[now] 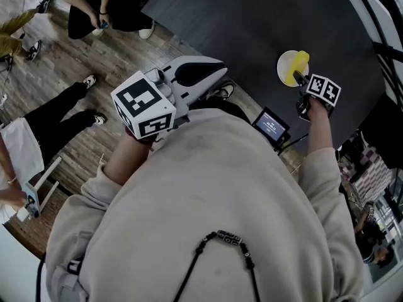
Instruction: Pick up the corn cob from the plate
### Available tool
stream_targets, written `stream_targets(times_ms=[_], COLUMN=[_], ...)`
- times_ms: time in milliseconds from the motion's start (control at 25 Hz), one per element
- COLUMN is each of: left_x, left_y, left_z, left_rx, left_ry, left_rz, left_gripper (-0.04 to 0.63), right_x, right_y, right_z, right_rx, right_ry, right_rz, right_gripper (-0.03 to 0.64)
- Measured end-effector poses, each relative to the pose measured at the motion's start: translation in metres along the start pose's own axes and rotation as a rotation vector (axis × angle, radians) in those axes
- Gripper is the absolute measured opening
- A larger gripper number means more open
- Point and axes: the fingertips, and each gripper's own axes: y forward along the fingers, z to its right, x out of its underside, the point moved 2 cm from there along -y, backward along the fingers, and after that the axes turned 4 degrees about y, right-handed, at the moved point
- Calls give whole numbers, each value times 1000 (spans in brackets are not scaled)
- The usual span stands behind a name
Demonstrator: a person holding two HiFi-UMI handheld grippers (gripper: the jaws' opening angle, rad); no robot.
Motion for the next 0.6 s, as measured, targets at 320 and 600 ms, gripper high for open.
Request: stream_targets(times_ms=[320, 600], left_x=[6, 10], left_y=[-1, -4], left_z=[-7, -6], left_rx=[-9, -18], left_ry=[-19, -23], left_rz=[0, -1], left_gripper=[0, 0], right_x=[-6, -5], right_y=[16, 29], right_z=[-2, -1], right_rx=[1, 5], right_ry=[-5, -14], right_rz=[-32, -65], right_gripper=[249, 265])
